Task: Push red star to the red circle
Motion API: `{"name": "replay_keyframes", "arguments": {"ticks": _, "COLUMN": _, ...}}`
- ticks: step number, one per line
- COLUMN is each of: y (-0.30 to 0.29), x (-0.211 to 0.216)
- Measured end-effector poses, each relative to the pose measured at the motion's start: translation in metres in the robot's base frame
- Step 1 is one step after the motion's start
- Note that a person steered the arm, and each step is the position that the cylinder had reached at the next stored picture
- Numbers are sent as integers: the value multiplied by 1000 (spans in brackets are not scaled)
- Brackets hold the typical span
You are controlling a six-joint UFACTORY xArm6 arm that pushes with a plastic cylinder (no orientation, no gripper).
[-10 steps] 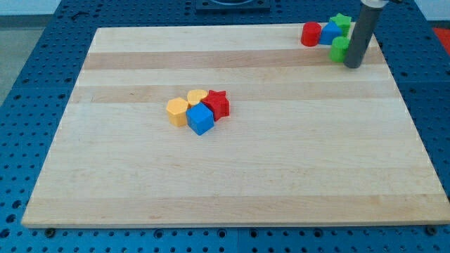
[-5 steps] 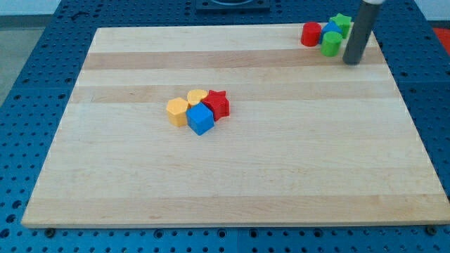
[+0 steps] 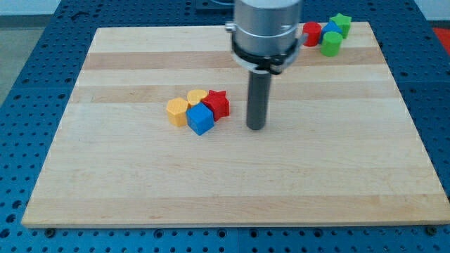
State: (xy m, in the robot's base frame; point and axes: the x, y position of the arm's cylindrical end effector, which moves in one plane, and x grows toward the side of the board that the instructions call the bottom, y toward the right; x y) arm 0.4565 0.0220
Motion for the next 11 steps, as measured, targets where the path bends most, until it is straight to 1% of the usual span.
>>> {"name": "replay_keyframes", "arguments": {"ticks": 2, "y": -38, "x": -23}}
{"name": "replay_keyframes", "arguments": {"ticks": 3, "y": -54, "x": -11}}
{"name": "replay_keyframes", "arguments": {"ticks": 4, "y": -92, "x": -14}}
{"name": "replay_keyframes", "arguments": {"ticks": 5, "y": -76, "x": -36}}
{"name": "replay_keyframes", "arguments": {"ticks": 6, "y": -26, "x": -46}}
{"name": "replay_keyframes", "arguments": {"ticks": 7, "y": -8, "x": -72}}
{"name": "replay_keyframes", "arguments": {"ticks": 9, "y": -48, "x": -94}}
{"name": "replay_keyframes", "arguments": {"ticks": 10, "y": -49, "x": -115}}
{"name": "replay_keyframes", "arguments": {"ticks": 11, "y": -35, "x": -141}}
